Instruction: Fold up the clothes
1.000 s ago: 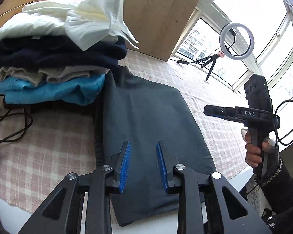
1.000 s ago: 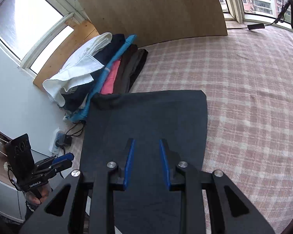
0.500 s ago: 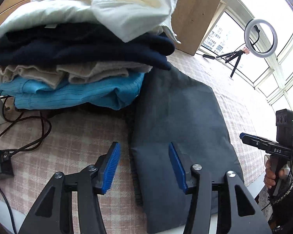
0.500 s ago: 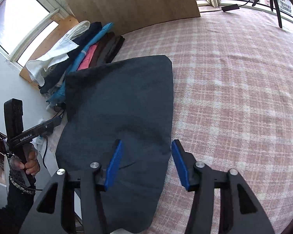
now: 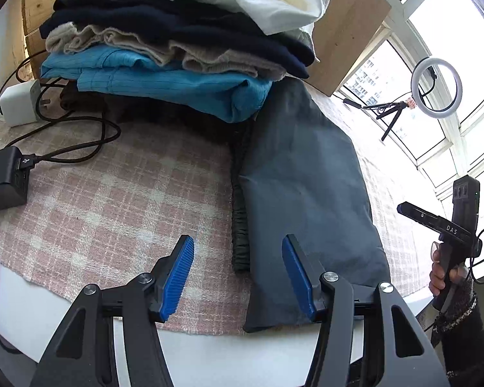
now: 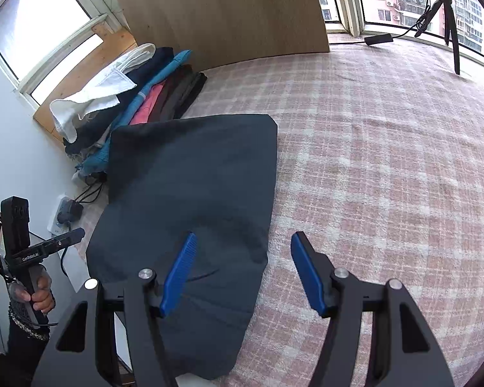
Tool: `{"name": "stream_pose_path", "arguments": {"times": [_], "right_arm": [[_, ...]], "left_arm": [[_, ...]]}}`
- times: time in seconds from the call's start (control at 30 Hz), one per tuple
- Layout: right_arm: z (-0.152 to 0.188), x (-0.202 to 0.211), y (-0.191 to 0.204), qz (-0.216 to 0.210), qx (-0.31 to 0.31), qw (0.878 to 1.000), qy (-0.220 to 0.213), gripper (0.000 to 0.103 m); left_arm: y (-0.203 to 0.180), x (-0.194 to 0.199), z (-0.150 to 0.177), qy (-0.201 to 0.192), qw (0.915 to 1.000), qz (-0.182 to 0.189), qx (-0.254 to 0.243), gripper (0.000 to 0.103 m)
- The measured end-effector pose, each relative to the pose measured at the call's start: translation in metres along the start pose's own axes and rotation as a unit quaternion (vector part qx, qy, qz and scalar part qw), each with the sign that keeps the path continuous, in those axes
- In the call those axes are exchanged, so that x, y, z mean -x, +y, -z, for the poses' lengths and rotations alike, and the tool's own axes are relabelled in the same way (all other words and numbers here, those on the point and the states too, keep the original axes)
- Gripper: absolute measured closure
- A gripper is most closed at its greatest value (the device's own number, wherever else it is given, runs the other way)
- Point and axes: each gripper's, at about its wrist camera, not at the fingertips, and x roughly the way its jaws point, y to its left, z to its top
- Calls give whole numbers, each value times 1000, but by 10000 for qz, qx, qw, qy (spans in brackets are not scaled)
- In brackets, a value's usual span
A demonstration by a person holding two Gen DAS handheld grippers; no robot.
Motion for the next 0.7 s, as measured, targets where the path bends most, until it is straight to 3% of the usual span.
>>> {"name": "stream_pose_path", "arguments": {"times": [0.27,0.43,0.57,0.7], "right_arm": [[-38,18,29,222,938,9951,234,43],[-77,23,42,293,1850,9819,277,43],[-107,17,49,31,2599,9645,465,43],[-127,-7,59,-168,3552,9303,895,43]], "left_arm": [[-1,28,23,-274,9988,-12,411,49],[-10,40,46,-444,9941,-19,991,49],[-26,34,72,-498,9816,169,1837,49],[-56,12,97,-500,9668,173,2500,49]]}}
